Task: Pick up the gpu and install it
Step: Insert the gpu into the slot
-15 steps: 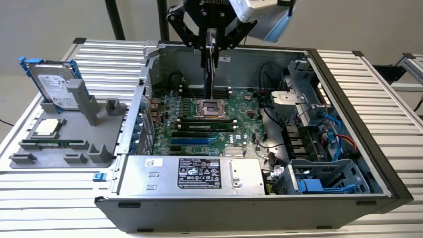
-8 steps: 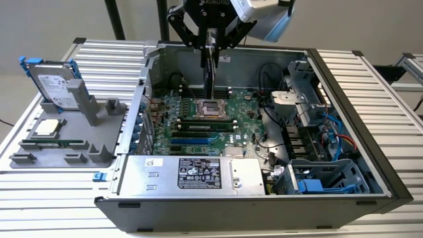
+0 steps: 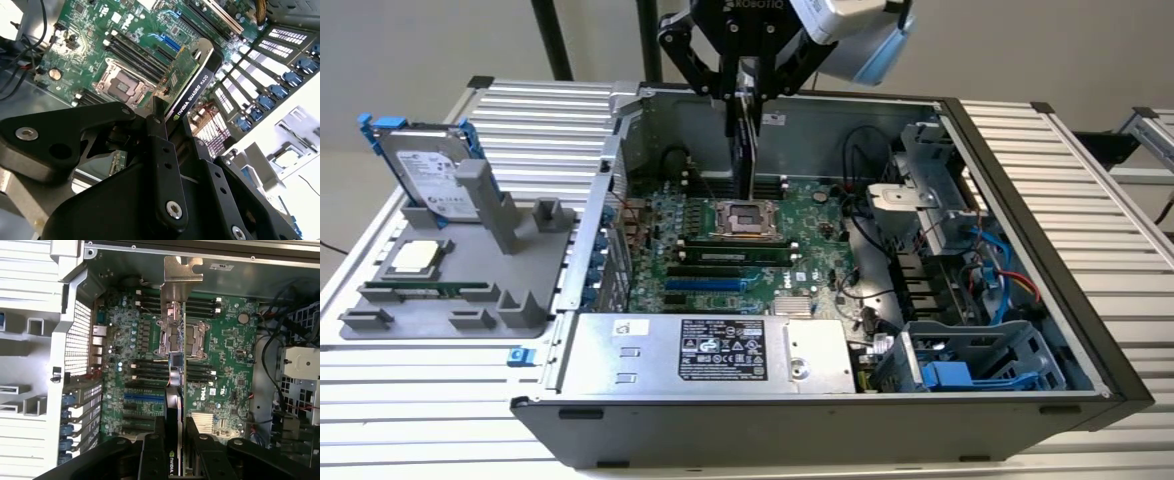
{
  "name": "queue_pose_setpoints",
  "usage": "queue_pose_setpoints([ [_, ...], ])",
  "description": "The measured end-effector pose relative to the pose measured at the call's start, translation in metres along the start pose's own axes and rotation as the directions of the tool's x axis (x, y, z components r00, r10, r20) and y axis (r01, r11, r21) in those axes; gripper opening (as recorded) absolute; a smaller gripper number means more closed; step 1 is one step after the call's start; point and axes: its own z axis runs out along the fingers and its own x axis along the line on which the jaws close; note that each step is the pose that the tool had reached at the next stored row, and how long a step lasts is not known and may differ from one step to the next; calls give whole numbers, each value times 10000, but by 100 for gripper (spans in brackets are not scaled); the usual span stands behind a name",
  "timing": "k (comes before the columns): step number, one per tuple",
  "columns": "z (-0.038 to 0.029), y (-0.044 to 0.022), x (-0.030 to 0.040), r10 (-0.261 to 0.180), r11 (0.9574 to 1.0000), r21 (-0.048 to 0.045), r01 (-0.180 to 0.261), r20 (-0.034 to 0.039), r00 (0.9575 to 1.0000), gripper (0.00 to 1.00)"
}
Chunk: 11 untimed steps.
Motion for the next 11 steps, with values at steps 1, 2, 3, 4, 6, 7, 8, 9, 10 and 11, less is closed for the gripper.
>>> queue_pose_setpoints([
  [1, 0, 0, 0, -56, 10000, -2, 56, -2, 10000, 0],
  [2, 1, 0, 0, -114, 9999, -3, 114, -4, 9999, 0],
  [3, 1, 0, 0, -170, 9999, -4, 170, -6, 9999, 0],
  [4, 0, 0, 0, -231, 9997, -4, 231, -9, 9997, 0],
  [6, 1, 0, 0, -340, 9994, -7, 340, -13, 9994, 0],
  [7, 0, 0, 0, -397, 9992, -7, 397, -15, 9992, 0],
  [8, 0, 0, 0, -453, 9990, -8, 453, -17, 9990, 0],
  [9, 0, 0, 0, -511, 9987, -9, 511, -20, 9987, 0],
  [10, 0, 0, 0, -567, 9984, -10, 567, -22, 9984, 0],
  [11, 0, 0, 0, -622, 9981, -11, 622, -24, 9981, 0],
])
